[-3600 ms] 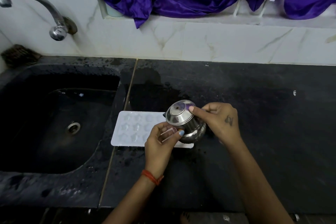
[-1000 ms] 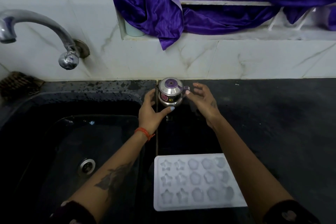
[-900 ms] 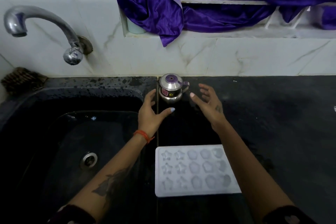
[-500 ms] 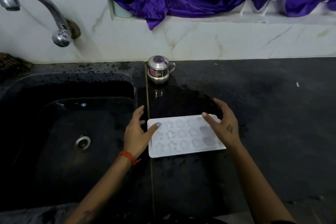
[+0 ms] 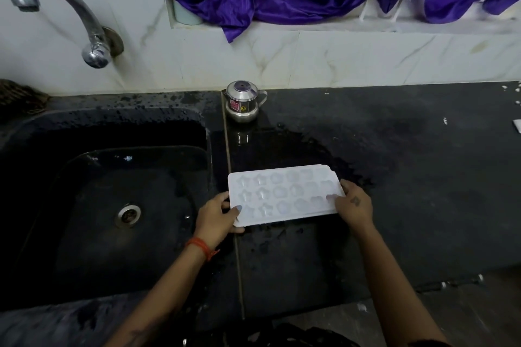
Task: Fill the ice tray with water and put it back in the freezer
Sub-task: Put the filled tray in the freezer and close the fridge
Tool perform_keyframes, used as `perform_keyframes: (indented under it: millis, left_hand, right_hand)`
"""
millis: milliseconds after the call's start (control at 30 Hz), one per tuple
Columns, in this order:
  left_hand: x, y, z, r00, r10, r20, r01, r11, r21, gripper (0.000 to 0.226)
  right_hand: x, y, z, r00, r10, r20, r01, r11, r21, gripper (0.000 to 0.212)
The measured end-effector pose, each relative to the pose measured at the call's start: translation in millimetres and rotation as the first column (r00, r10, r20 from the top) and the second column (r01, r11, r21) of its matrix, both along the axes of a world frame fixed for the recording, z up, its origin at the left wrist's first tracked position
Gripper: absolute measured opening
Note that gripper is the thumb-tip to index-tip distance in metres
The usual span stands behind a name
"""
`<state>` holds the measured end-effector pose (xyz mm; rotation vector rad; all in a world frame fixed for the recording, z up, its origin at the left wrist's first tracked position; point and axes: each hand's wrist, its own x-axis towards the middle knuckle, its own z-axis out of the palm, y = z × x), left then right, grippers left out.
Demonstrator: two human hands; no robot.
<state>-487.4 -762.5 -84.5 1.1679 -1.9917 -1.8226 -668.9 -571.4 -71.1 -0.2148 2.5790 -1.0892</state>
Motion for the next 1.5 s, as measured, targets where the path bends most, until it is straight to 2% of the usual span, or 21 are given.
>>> perform_keyframes:
  millis: [367, 700, 1033, 1267, 1500]
  left_hand:
    - [14.9, 4.4, 5.4, 0.992, 0.129, -0.014, -0.129, 0.992, 0.016, 0.039]
    - [58.7, 26.5, 19.2, 0.913, 0.403, -0.058, -0.404, 0.915, -0.009, 0.037]
    - [129.1, 77.1, 29.9, 0.731, 0.677, -0.08, -0.682, 0.728, -0.071, 0.034]
    - [191.9, 130.0, 37.9, 0.53, 0.844, -0.078, -0.847, 0.522, -0.103, 0.036]
    - [261.9, 186.7, 38.6, 0.336, 0.938, -0.09, -0.938, 0.324, -0.119, 0.037]
  right_hand:
    - [2.1, -0.8, 2.5, 0.995, 0.088, -0.046, -0.094, 0.985, -0.146, 0.027]
    - [3.9, -31.7, 23.2, 0.945, 0.317, -0.078, -0.326, 0.926, -0.19, 0.039]
    - [39.0, -62.1, 32.2, 0.811, 0.58, -0.077, -0.579, 0.779, -0.239, 0.039]
    - [96.0, -75.1, 36.4, 0.638, 0.767, -0.064, -0.753, 0.604, -0.261, 0.041]
    - [175.6, -87.1, 38.5, 0.446, 0.893, -0.057, -0.867, 0.415, -0.274, 0.042]
